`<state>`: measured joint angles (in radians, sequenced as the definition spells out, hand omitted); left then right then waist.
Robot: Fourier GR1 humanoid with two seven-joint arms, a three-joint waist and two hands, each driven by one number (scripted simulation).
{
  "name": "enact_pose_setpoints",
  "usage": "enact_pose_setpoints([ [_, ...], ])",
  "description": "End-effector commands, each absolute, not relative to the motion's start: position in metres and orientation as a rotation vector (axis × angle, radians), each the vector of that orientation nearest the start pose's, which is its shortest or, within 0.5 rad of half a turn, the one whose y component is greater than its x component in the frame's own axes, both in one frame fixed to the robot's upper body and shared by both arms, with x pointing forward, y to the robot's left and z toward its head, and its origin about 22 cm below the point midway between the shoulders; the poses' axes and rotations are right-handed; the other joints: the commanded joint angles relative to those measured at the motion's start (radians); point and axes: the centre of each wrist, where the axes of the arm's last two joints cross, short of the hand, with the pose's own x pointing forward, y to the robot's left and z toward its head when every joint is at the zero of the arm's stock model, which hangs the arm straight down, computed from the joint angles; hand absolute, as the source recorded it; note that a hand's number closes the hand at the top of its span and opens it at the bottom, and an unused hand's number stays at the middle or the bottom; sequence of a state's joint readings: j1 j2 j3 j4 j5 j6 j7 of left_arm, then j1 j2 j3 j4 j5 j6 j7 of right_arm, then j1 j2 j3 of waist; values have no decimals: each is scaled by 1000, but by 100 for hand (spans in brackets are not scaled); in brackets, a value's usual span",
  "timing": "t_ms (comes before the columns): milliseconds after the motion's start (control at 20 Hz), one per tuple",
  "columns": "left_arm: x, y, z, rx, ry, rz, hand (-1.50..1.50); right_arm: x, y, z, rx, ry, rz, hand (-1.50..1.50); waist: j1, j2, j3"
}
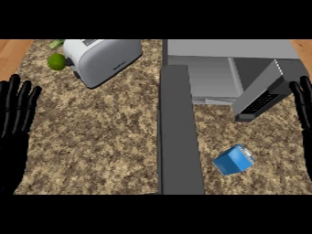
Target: Pick up the milk, place it into the microwave and close the microwave
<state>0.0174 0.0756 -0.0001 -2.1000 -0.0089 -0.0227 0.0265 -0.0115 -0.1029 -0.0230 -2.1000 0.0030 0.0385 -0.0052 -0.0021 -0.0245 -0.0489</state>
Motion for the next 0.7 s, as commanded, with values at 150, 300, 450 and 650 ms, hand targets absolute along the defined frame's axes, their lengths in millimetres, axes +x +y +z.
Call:
enact_pose_setpoints([
  [150, 214, 260, 126, 7, -2052, -133, -150, 190, -258, 136, 111, -2110, 312, -150, -7, 24, 50],
  [300, 218, 249, 107, -185, -1978, -7, -150, 176, -232, 147, 395, -2055, 382, -150, -12, 23, 48],
  [450, 202, 279, 111, -205, -1959, 13, -150, 166, -261, 159, 378, -2034, 384, -150, 1, 22, 48],
  [650, 180, 287, 120, -234, -1976, -7, -150, 144, -279, 147, 355, -2009, 358, -150, 1, 22, 49],
])
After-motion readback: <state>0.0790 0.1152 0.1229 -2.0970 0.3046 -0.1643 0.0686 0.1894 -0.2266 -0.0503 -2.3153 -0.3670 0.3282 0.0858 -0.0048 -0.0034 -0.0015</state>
